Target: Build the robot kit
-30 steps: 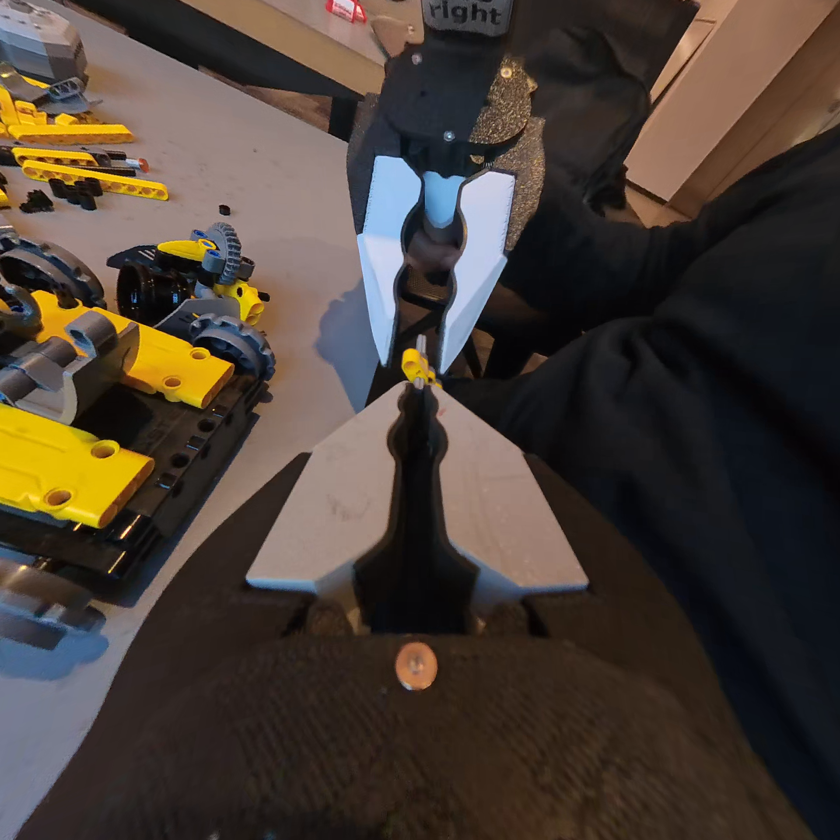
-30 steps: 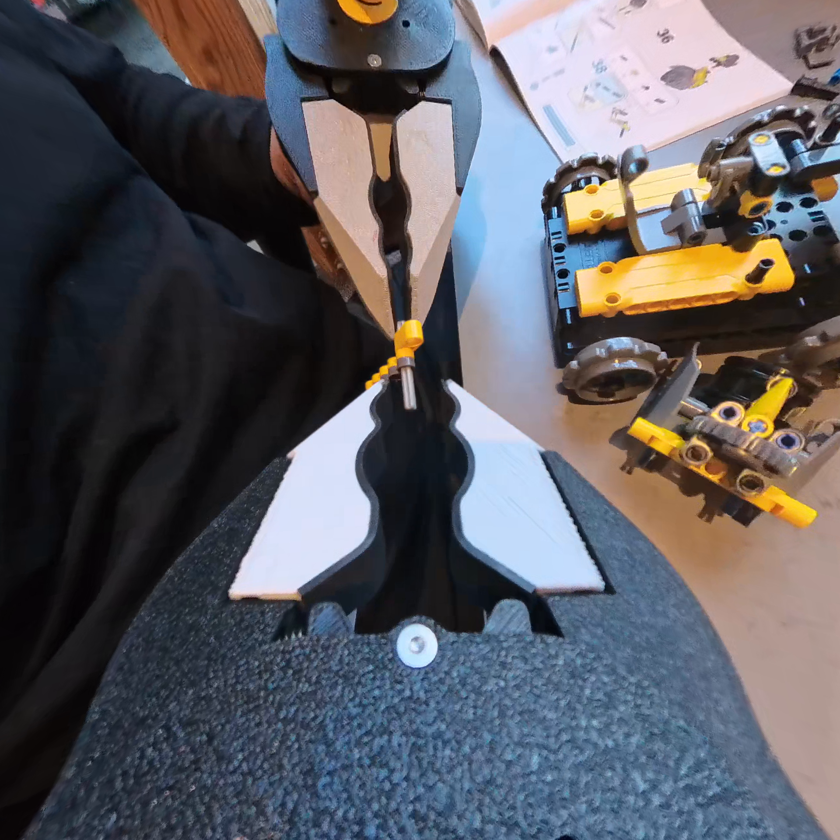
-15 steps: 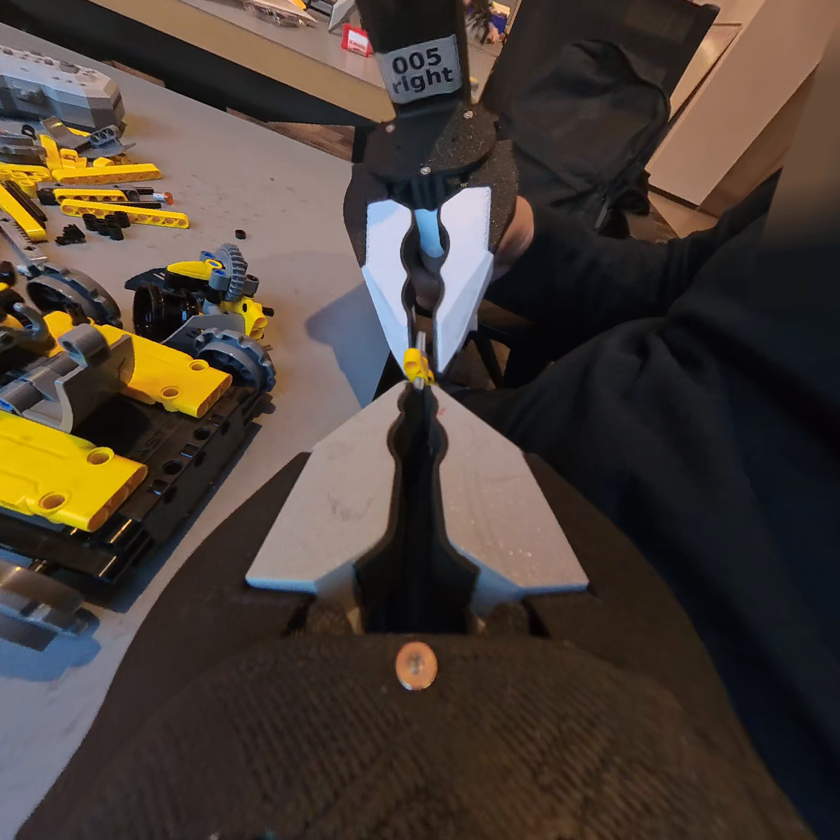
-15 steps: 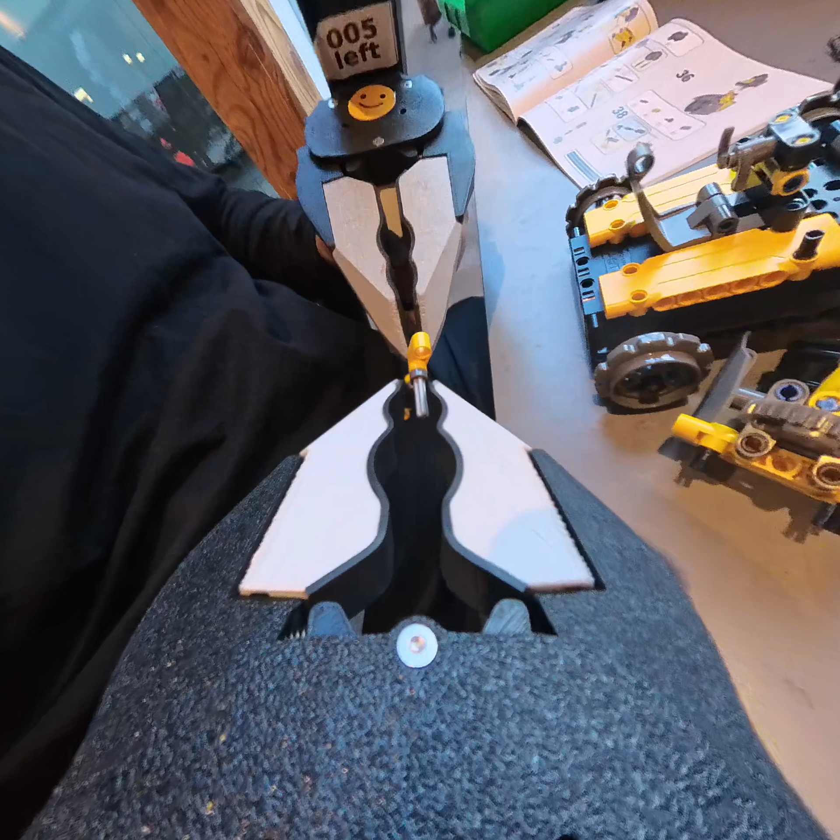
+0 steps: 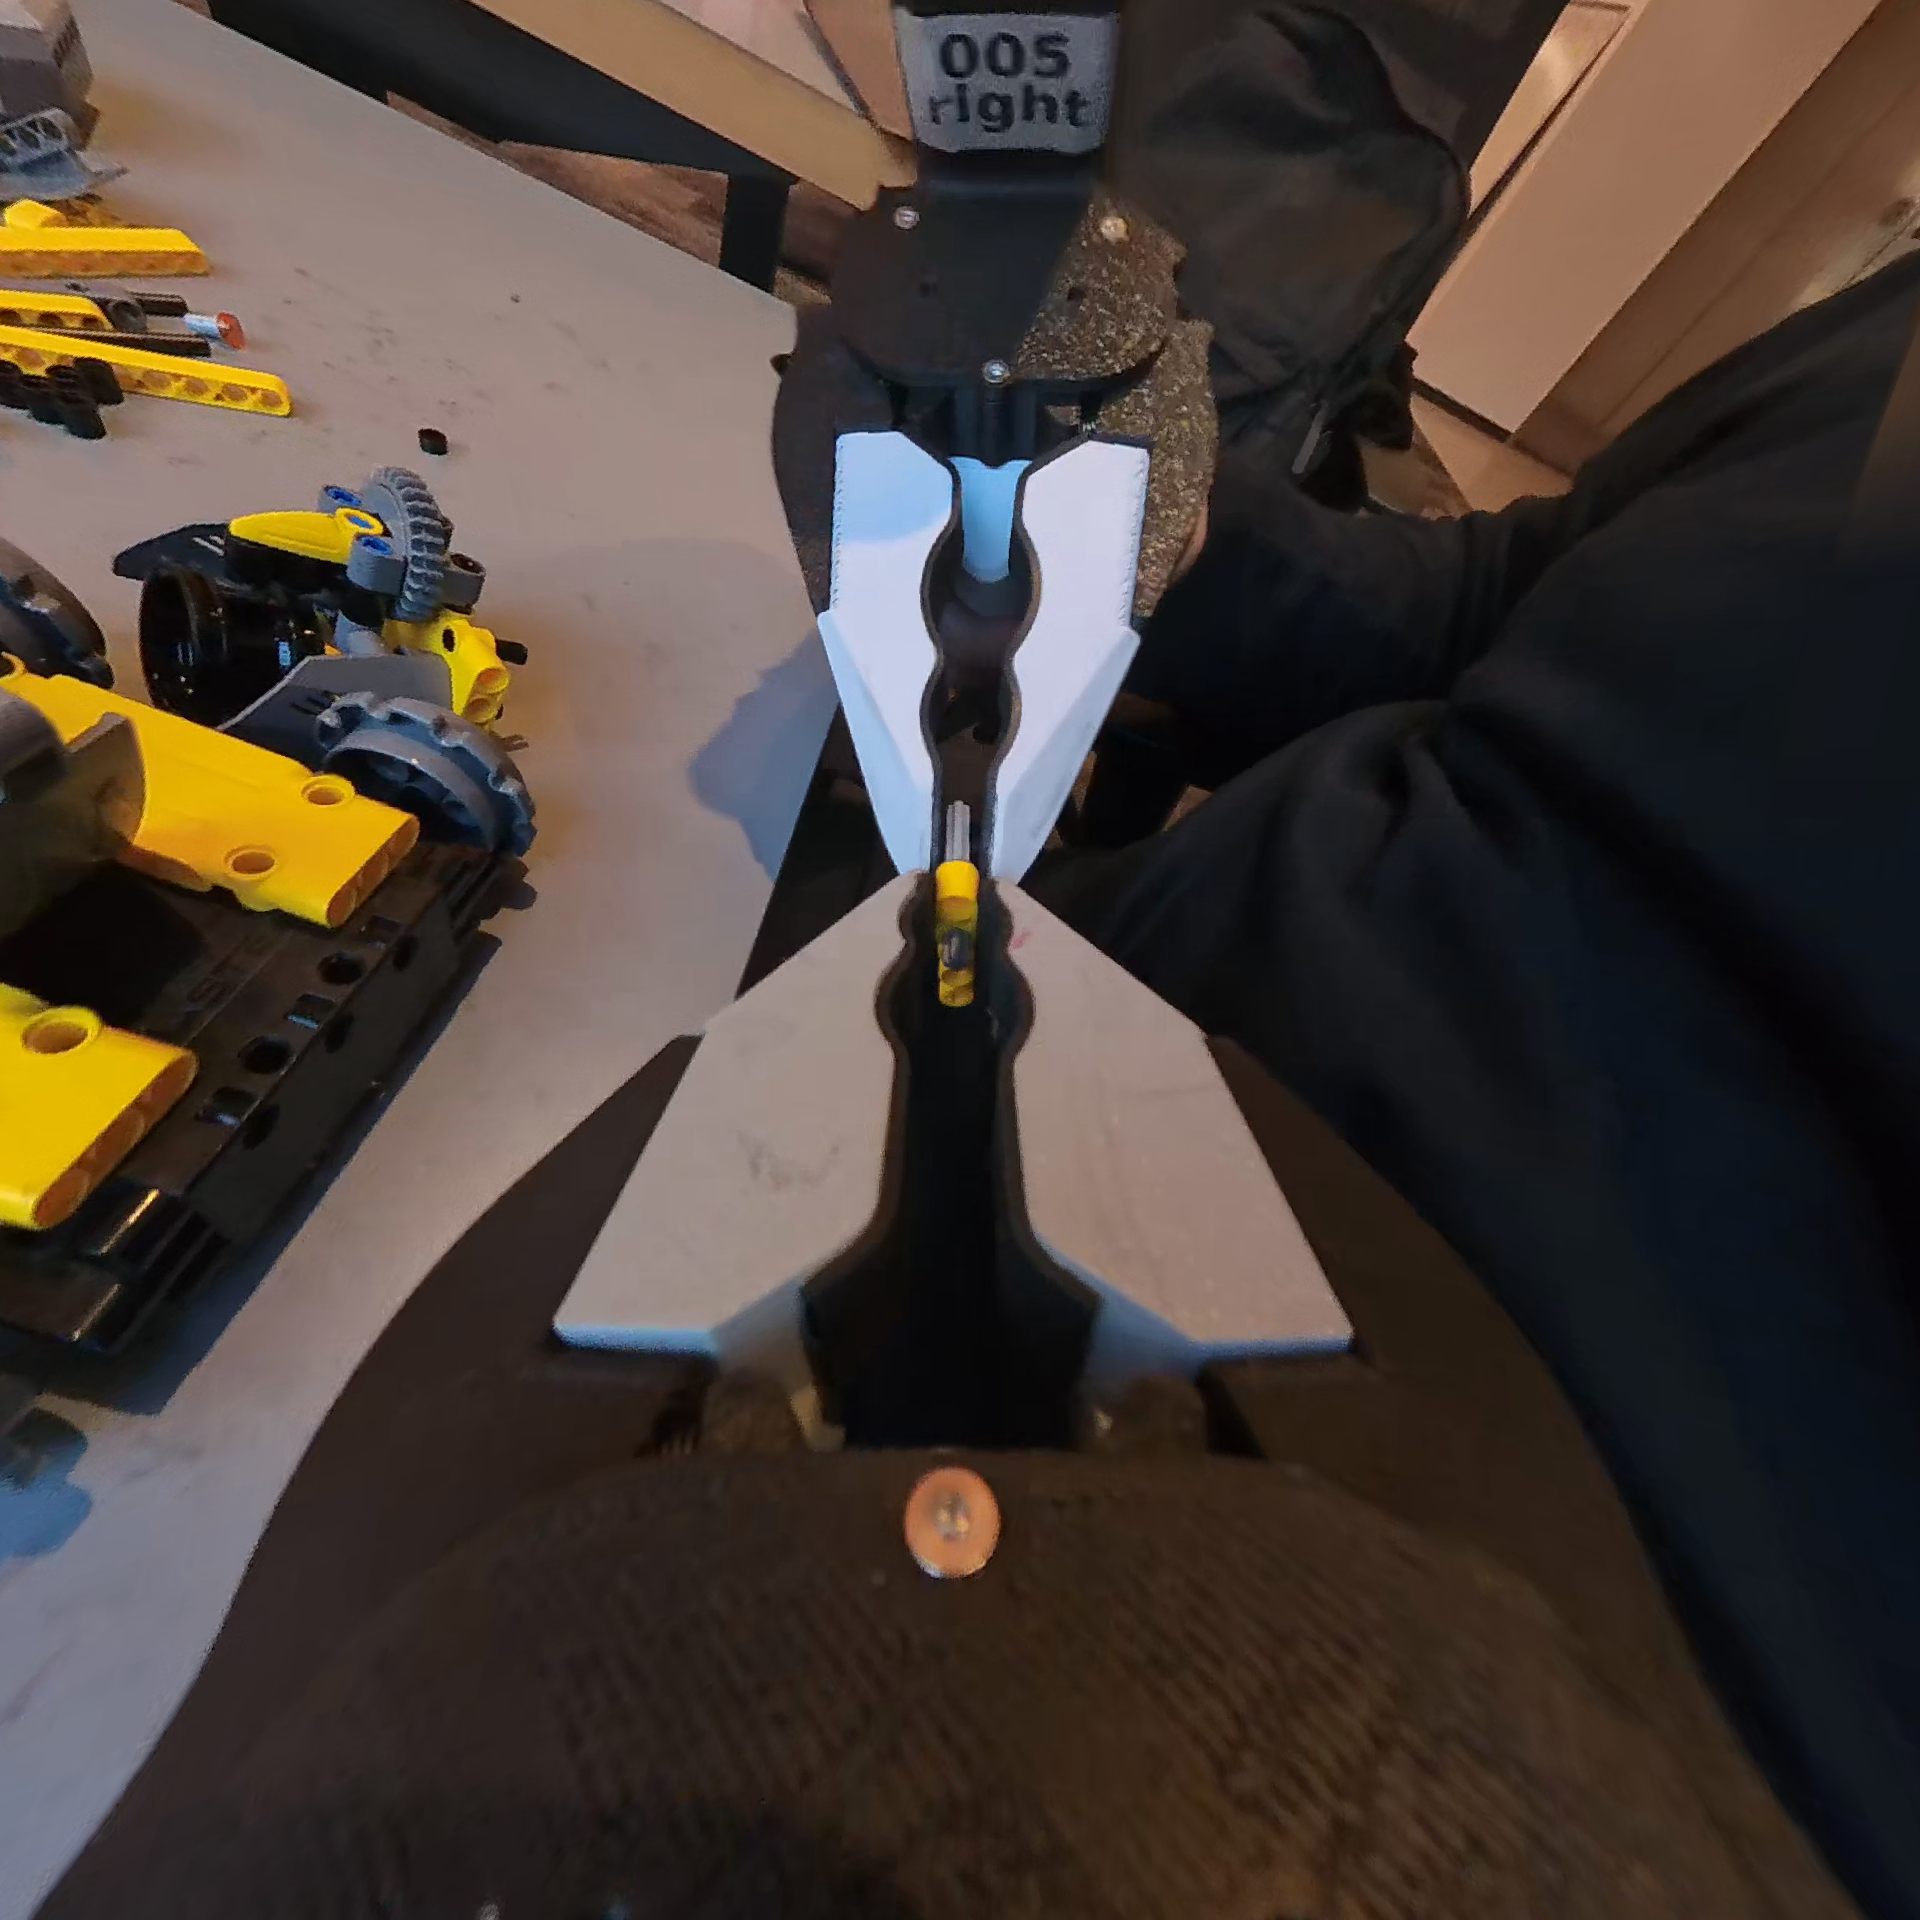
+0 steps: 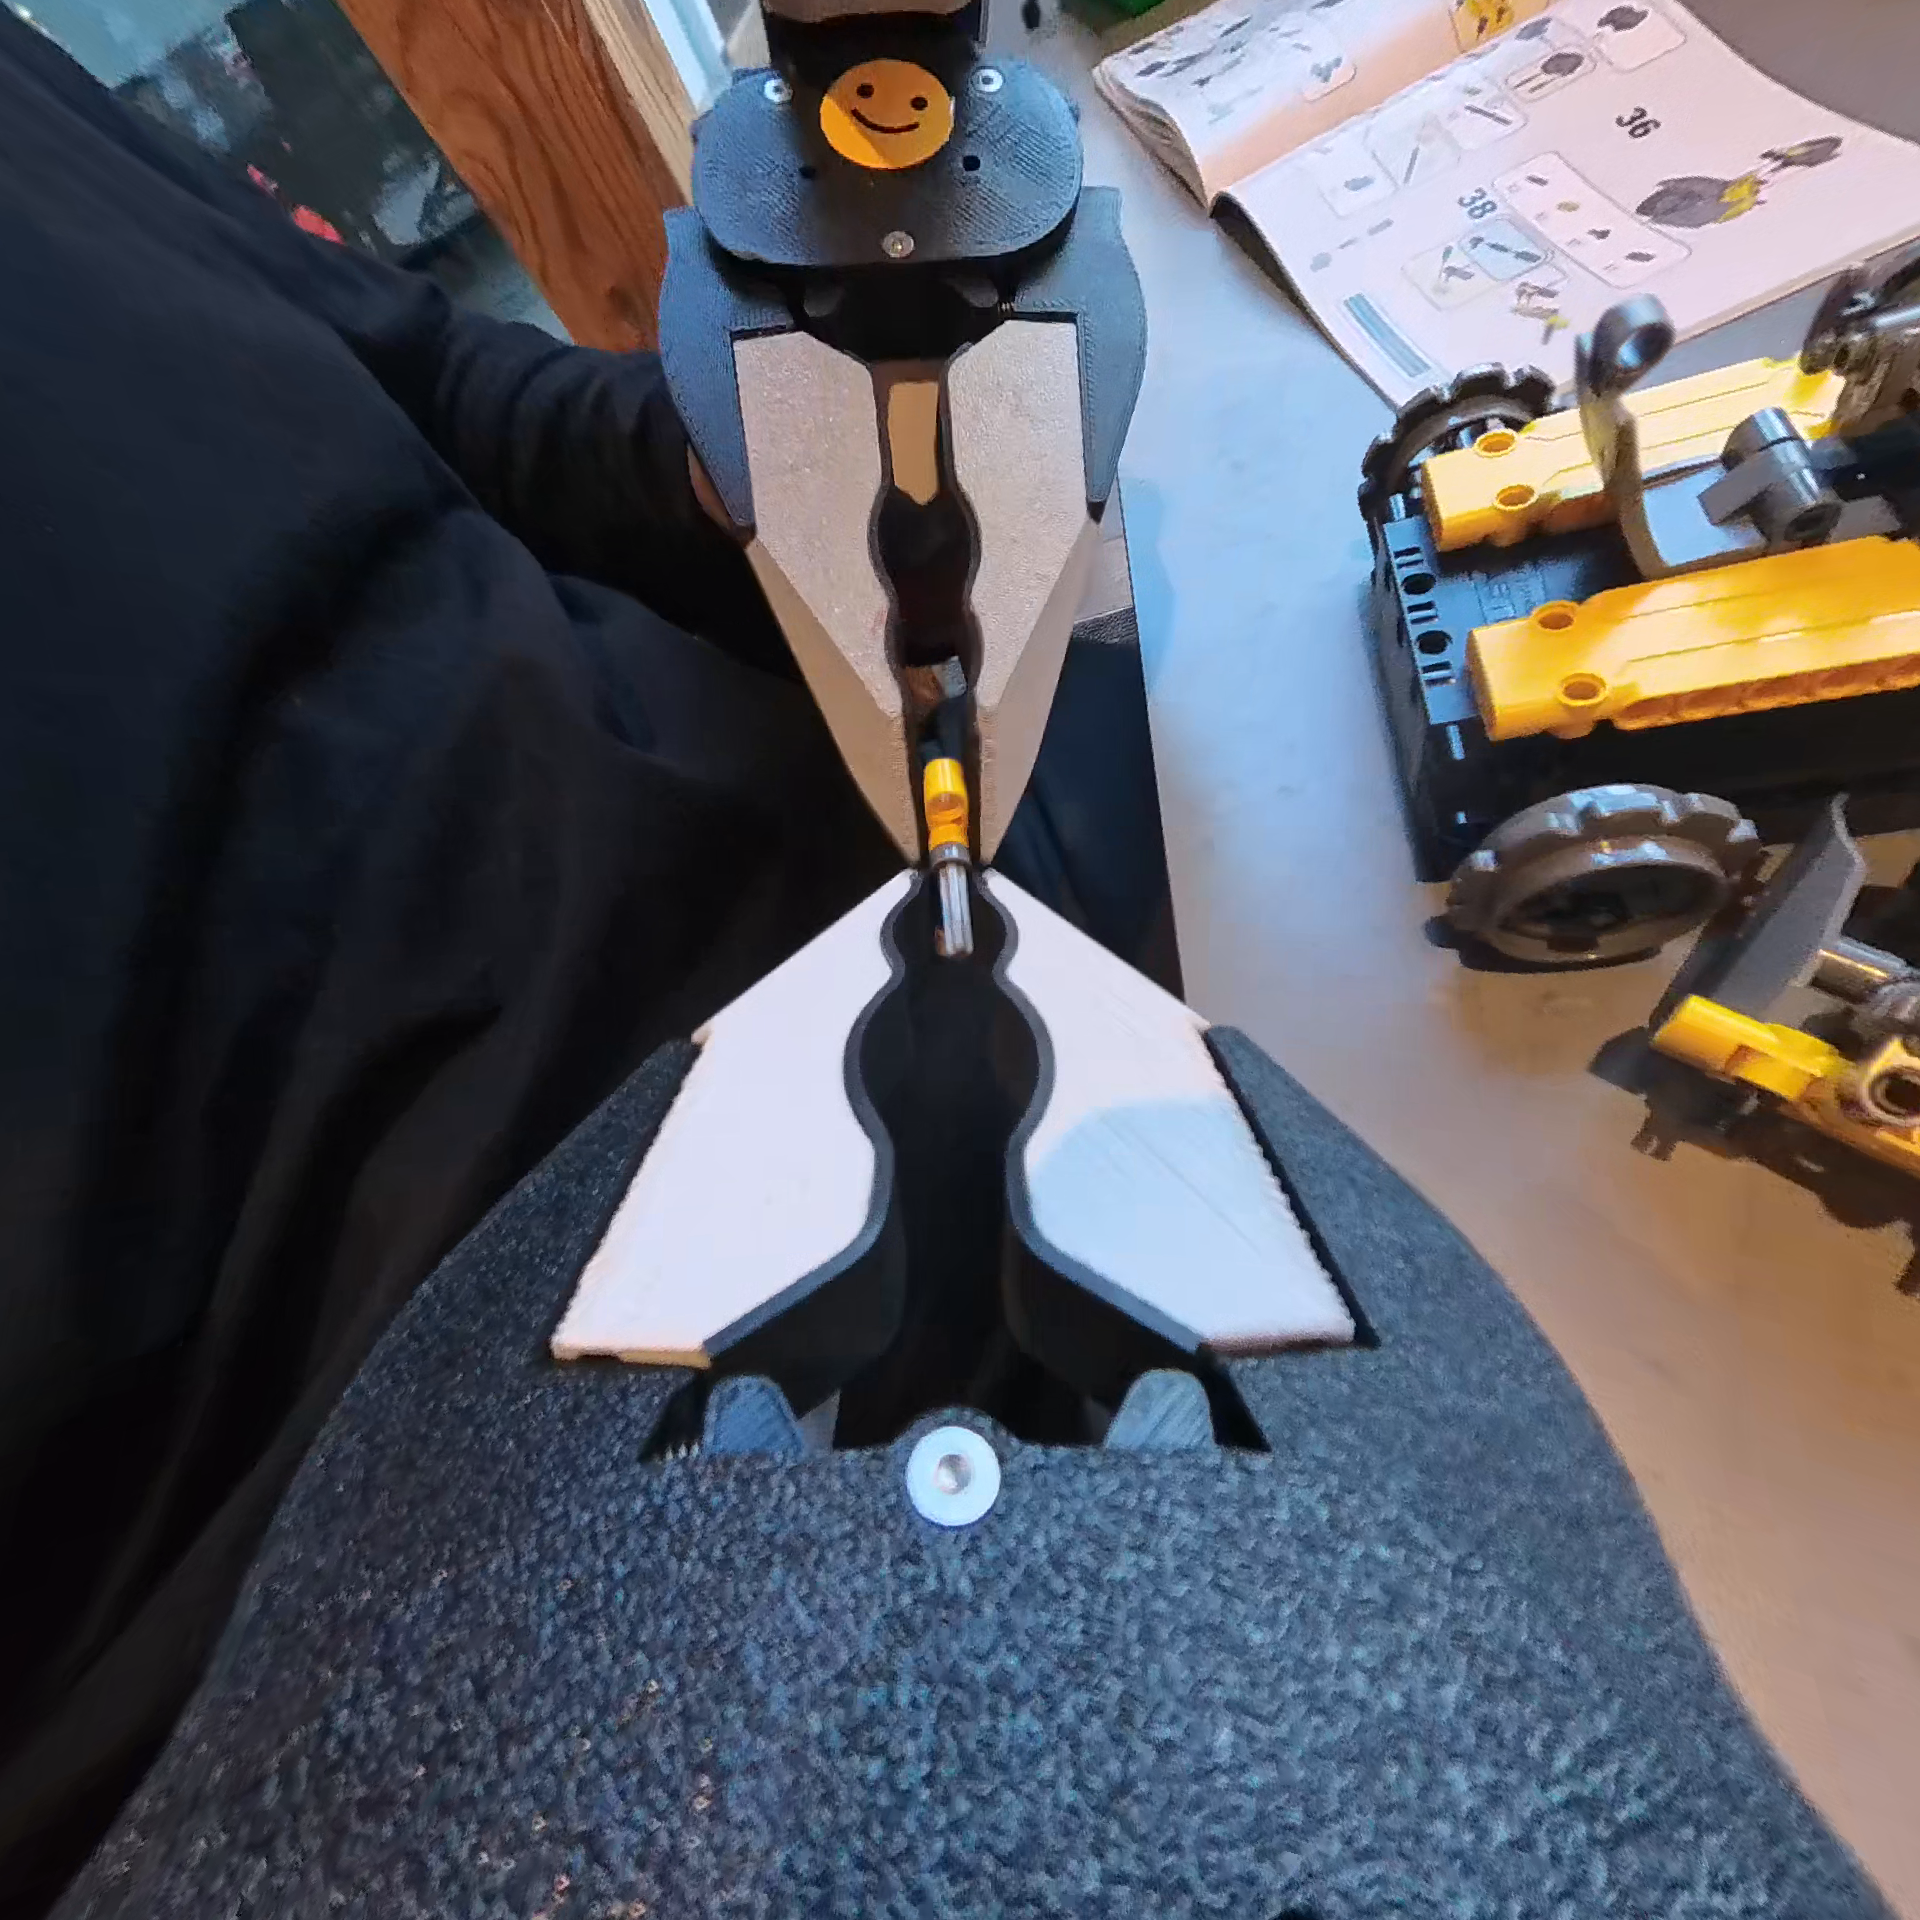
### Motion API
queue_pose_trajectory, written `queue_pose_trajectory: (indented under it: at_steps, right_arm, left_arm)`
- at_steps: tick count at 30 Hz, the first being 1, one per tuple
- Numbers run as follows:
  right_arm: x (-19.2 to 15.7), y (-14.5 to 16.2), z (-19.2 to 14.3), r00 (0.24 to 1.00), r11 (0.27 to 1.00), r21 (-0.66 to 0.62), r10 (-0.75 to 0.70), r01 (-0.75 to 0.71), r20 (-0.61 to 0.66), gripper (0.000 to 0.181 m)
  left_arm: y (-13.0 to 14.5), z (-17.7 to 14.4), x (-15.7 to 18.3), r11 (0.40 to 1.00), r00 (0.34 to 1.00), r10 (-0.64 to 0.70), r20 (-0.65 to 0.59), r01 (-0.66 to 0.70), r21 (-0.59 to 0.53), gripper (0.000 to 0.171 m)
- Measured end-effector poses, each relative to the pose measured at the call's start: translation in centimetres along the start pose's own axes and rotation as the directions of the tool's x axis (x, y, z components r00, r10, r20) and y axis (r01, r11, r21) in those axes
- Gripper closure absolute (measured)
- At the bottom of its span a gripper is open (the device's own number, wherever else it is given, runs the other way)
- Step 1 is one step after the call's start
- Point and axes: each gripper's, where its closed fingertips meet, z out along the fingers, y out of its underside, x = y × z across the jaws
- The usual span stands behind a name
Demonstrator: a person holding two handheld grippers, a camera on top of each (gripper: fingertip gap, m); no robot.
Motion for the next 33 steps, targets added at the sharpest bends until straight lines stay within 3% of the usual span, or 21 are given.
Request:
queue_pose_trajectory:
  at_steps: [7,23,25,28,31,33]
  right_arm:
    - [-0.7,0.2,0.4,1.0,0.997,0.08,0.016,-0.014,-0.023,0.175]
    - [-1.2,-0.9,-0.5,0.99,0.942,0.305,0.129,-0.142,0.063,0.177]
    - [-0.9,-1.2,-0.9,0.985,0.922,0.348,0.152,-0.169,0.077,0.176]
    - [0.6,-2.6,-4.6,0.978,0.832,0.516,0.186,-0.206,0.091,0.181]
    - [0.9,-1.3,-3.6,0.991,0.92,0.387,0.109,-0.07,-0.08,0.181]
    - [0.4,-1.2,-2.0,0.992,0.951,0.309,0.055,-0.018,-0.111,0.151]
  left_arm:
    - [1.0,-0.4,0.8,1.0,0.999,0.0,0.045,-0.001,0.01,0.166]
    - [0.4,-0.7,1.1,0.994,0.997,-0.047,0.059,0.041,0.101,0.166]
    - [0.2,-0.9,0.7,0.991,0.995,-0.069,0.071,0.06,0.118,0.166]
    - [0.6,-1.8,0.0,0.986,0.992,-0.104,0.069,0.094,0.138,0.166]
    - [-0.2,-1.7,0.2,0.981,0.993,-0.106,0.048,0.097,0.171,0.167]
    - [-0.7,-1.3,0.6,0.982,0.996,-0.082,0.033,0.075,0.173,0.167]
